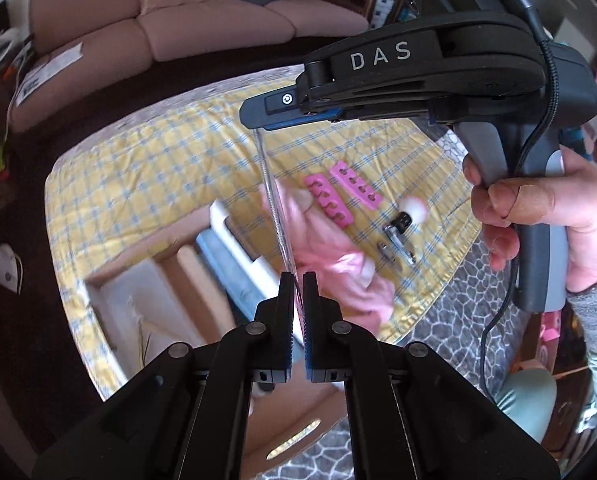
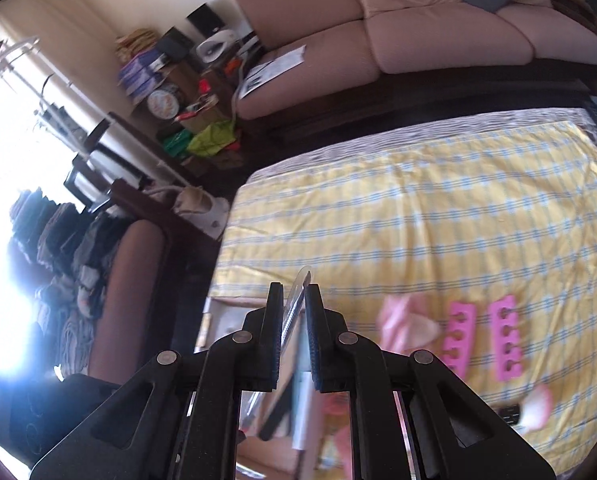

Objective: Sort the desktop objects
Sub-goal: 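Carry the red-handled tool into the tray beside the files, then open the left tool to release the red-handled tool in the tray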

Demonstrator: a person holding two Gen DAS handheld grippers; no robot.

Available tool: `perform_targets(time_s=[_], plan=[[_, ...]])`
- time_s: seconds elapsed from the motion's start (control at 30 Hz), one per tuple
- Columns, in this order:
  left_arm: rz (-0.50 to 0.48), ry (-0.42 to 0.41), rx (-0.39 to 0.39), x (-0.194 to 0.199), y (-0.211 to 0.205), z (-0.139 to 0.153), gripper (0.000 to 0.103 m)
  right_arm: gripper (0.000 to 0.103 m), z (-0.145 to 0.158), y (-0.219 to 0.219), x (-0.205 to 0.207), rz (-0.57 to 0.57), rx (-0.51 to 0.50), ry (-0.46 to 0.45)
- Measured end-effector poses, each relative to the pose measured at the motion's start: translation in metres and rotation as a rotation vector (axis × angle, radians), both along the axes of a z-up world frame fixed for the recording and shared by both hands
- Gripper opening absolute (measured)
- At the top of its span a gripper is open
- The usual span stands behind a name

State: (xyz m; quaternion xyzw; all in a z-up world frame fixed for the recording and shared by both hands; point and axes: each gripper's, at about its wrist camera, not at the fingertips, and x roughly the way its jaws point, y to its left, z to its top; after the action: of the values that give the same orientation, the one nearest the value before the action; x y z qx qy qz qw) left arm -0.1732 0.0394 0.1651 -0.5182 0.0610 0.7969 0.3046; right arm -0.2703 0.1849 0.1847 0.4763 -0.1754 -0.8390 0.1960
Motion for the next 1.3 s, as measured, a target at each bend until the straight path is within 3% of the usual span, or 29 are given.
perform_targets(time_s=[0.2, 0.33, 0.5, 0.7, 0.77, 0.9, 0.97, 1.17, 1.3], plan=[[0.083, -0.071, 0.055, 0.003, -0.045, -0.041, 0.004, 0.01, -0.04, -0.075, -0.006, 0.091, 0.001, -0.066], [0.105, -0.097, 0.03, 0.002, -0.056, -0.072, 0.004, 0.01, -0.081, -0.107, -0.01, 0.129, 0.011, -0.126], [0.113, -0.094, 0.027, 0.001, -0.064, -0.079, 0.004, 0.011, -0.109, -0.107, -0.013, 0.12, 0.009, -0.165], [0.153, -0.056, 0.052, 0.002, -0.058, -0.066, 0.012, 0.016, -0.098, -0.089, -0.003, 0.118, 0.126, -0.129], [0.165, -0.047, 0.049, 0.003, -0.058, -0.064, 0.022, 0.029, -0.093, -0.085, 0.004, 0.126, 0.202, -0.107], [0.19, -0.024, 0.043, 0.011, -0.057, -0.057, 0.038, 0.035, -0.087, -0.075, 0.018, 0.135, 0.28, -0.079], [0.211, -0.013, 0.052, 0.017, -0.06, -0.053, 0.059, 0.043, -0.084, -0.071, 0.027, 0.138, 0.31, -0.06], [0.243, 0.009, 0.061, 0.03, -0.071, -0.042, 0.082, 0.065, -0.077, -0.072, 0.054, 0.141, 0.442, 0.001], [0.262, 0.012, 0.071, 0.038, -0.079, -0.036, 0.099, 0.068, -0.078, -0.072, 0.069, 0.141, 0.462, -0.005]])
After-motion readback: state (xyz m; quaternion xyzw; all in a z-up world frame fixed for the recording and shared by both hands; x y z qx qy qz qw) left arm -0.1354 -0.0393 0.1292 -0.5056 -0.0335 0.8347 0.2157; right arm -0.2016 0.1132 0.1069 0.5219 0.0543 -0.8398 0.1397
